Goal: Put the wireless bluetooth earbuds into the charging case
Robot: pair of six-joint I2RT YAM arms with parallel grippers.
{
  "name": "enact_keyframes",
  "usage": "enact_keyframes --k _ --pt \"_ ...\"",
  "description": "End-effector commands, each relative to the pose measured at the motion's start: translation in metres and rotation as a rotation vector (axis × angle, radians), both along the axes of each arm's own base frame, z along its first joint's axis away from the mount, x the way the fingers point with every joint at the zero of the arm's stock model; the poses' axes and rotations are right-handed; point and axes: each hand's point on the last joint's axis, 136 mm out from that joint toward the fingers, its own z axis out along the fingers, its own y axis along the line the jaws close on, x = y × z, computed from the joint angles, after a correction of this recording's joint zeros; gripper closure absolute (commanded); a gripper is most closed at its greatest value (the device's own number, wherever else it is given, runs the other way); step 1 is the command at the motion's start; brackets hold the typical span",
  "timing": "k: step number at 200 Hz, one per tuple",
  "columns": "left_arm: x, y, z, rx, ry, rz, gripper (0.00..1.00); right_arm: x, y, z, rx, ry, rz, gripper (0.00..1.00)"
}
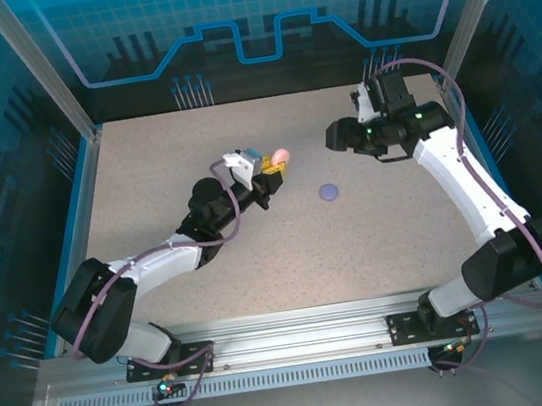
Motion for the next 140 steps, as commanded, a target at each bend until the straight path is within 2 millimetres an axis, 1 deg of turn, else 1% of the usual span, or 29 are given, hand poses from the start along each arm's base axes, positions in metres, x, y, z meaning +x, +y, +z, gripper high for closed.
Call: enact_keyframes --k 1,25,51,75,112,140 --pt "0.009 0.009 -0.028 -0.077 0.224 0.076 1.00 -0.009 -0.005 -0.012 0.011 0.016 -0.034 0.36" --pt "0.011 0.020 -0.051 -0.156 0.389 0.150 1.00 -0.022 -0.006 -0.033 0.015 0.048 -0.032 0.36" --pt "0.011 0.029 -0.081 -0.189 0.588 0.234 1.00 -0.036 -0.005 -0.056 0.004 0.082 -0.022 0.36" --pt "0.007 0.029 -0.104 -0.181 0.737 0.270 1.00 -0.047 -0.006 -0.072 -0.001 0.106 -0.027 0.36" --pt "0.008 0.027 -0.135 -0.142 0.875 0.307 1.00 -0.057 -0.004 -0.086 -0.025 0.131 -0.013 0.36" --pt "0.016 0.021 -0.154 -0.145 0.954 0.302 1.00 -0.060 -0.004 -0.086 -0.055 0.123 -0.007 0.36"
